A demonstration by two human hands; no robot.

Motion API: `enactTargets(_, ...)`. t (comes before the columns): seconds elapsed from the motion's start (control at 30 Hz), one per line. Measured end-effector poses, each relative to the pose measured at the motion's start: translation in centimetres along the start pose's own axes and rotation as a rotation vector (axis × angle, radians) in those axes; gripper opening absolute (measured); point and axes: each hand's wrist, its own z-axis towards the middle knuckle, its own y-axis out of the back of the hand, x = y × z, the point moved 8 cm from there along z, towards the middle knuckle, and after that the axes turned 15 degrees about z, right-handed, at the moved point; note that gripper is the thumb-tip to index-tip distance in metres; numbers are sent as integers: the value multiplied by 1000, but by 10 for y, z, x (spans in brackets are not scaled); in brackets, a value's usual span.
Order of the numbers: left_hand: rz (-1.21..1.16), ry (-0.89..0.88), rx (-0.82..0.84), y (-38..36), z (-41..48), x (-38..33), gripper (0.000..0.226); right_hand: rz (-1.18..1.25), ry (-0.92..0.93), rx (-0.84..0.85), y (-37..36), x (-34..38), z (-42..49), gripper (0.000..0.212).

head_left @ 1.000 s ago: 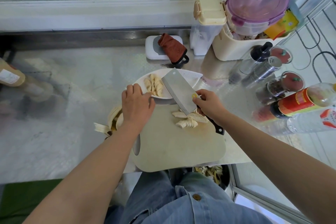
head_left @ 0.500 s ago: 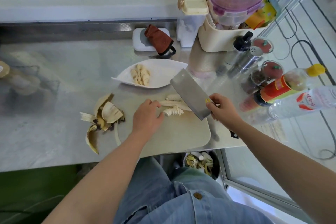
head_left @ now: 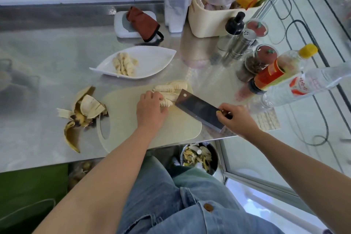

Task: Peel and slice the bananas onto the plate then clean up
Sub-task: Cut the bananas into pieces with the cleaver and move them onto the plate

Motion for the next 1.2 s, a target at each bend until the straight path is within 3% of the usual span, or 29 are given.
enactTargets(0.33,-17,141,-1,-3,8,0,45,-60,70,-2,-8,6,8,12)
enactTargets(1.2,-54,-18,-10,-7,5,-6,30,57,40,-35,-26,3,-15,9)
